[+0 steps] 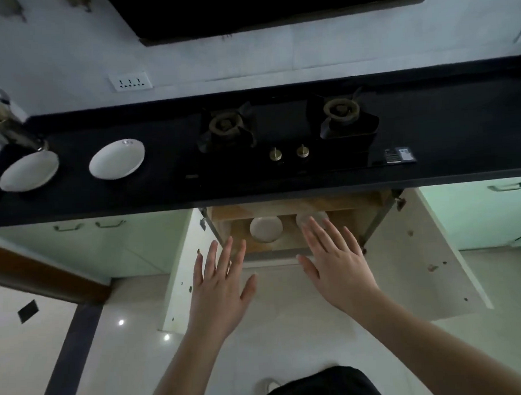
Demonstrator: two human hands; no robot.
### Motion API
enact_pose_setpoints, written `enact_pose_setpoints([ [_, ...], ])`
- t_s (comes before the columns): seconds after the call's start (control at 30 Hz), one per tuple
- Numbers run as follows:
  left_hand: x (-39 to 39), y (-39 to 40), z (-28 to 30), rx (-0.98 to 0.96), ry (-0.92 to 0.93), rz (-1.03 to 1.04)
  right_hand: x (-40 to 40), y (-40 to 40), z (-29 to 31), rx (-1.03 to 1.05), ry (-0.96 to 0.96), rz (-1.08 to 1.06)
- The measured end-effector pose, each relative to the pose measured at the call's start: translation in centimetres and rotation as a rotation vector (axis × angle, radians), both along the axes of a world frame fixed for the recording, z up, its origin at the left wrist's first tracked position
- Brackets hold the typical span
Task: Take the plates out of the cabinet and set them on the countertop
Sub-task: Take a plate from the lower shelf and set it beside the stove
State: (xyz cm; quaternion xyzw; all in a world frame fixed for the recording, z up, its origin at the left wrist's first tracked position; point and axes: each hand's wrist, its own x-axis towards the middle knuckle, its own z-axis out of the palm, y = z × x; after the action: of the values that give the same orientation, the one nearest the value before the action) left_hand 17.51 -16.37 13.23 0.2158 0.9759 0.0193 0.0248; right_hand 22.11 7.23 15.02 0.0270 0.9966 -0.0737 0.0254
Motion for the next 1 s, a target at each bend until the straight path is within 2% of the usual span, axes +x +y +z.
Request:
enact_pose_setpoints([
  [0.27, -1.9, -1.6, -1.0, 0.049, -0.027, -0.017, -0.7, -3.9, -0.9, 0.025, -0.020, 0.040],
  [0.47, -3.7, -1.1, -2.4, 0.042, -0.001, -0.057, -1.9, -3.4, -1.9, 0.033, -0.026, -0.008],
  [0.63, -6.3, 0.1, -4.8, 0.039, -0.005, -0.058, -5.1, -3.0, -4.5, 0.002, -0.084, 0.036],
  [0.77, -9.6, 1.4, -9.2, 0.033, -0.003, -0.044, -9.1, -1.9, -8.5, -0.029, -0.100, 0.065],
  [1.0, -13.4, 4.5, -20.8, 0.025, -0.101, -0.025, -15.0, 1.1, -19.1, -0.039, -0.178, 0.127],
])
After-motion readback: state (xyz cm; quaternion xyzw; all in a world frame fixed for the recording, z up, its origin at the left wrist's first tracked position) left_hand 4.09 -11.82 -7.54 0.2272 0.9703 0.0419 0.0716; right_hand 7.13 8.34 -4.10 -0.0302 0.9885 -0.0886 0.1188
